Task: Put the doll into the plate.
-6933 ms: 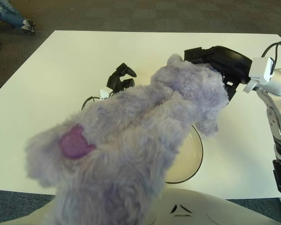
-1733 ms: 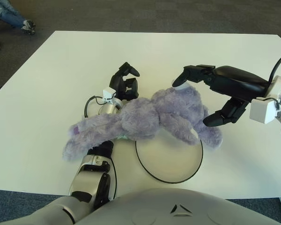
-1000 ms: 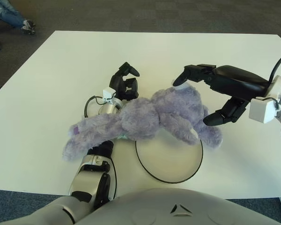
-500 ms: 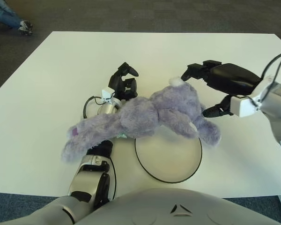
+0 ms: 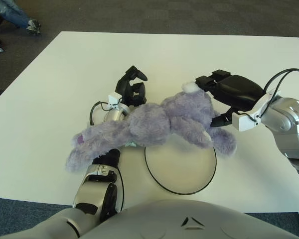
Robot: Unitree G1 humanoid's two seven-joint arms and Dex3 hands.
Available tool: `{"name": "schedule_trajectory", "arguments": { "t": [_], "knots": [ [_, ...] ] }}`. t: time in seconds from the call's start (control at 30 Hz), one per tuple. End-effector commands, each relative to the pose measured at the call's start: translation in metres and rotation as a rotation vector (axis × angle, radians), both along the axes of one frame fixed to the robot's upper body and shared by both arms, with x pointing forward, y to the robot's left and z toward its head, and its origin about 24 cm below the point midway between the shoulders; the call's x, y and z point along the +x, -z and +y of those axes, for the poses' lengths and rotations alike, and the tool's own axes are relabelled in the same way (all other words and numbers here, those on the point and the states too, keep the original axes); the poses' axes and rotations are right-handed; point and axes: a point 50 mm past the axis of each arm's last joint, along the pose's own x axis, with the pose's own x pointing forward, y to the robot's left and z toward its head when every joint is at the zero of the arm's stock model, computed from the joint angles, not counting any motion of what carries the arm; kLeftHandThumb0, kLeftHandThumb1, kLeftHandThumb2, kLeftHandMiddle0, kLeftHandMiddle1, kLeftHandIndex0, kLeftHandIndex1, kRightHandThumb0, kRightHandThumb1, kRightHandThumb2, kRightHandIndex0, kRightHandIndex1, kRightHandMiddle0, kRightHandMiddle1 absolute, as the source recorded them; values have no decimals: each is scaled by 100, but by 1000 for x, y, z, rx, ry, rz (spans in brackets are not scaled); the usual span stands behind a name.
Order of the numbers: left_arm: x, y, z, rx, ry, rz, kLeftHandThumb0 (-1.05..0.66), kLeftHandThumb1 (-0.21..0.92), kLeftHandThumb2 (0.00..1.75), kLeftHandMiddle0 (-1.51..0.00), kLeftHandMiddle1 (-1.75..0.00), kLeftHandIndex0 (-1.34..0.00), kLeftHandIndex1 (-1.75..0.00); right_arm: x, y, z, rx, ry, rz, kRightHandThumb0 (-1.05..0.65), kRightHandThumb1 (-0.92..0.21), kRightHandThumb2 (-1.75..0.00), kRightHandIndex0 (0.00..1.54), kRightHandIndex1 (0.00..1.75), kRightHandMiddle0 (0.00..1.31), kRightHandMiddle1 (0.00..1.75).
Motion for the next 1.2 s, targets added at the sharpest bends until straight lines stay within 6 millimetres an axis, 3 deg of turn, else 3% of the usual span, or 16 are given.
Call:
{"name": "schedule_trajectory", "arguments": {
  "t": [0.0,0.53,0.87,0.93,0.97,1.1,1.17],
  "knots": [
    [-1,3,1,-2,-4,13,-46,37,125,-124,-175,-57,-175,3,0,0,21,10,-39,-72,-50,-76,0,34,0,45],
    [-1,3,2,9,-16,7,-46,38,124,-122,-175,-56,-175,4,9,2,43,10,33,-68,-47,-79,0,25,0,39],
    [-1,3,2,11,-15,8,-46,39,123,-123,-175,-56,-175,4,10,2,76,30,51,-64,-43,-82,2,26,0,44],
    [-1,4,2,11,-15,8,-46,39,122,-123,-175,-55,-175,4,11,2,97,38,54,-62,-41,-84,2,40,0,50],
    [-1,4,2,11,-15,8,-46,39,122,-123,-175,-55,-175,4,12,2,113,45,57,-59,-39,-87,1,61,0,58],
    [-1,3,2,10,-17,8,-45,39,122,-123,-175,-55,-175,4,13,2,149,61,62,-49,-31,-96,0,114,0,86],
    [-1,3,2,7,-17,9,-45,39,122,-123,-175,-55,-175,4,14,2,159,76,62,-46,-29,-100,0,126,0,95]
  ]
}}
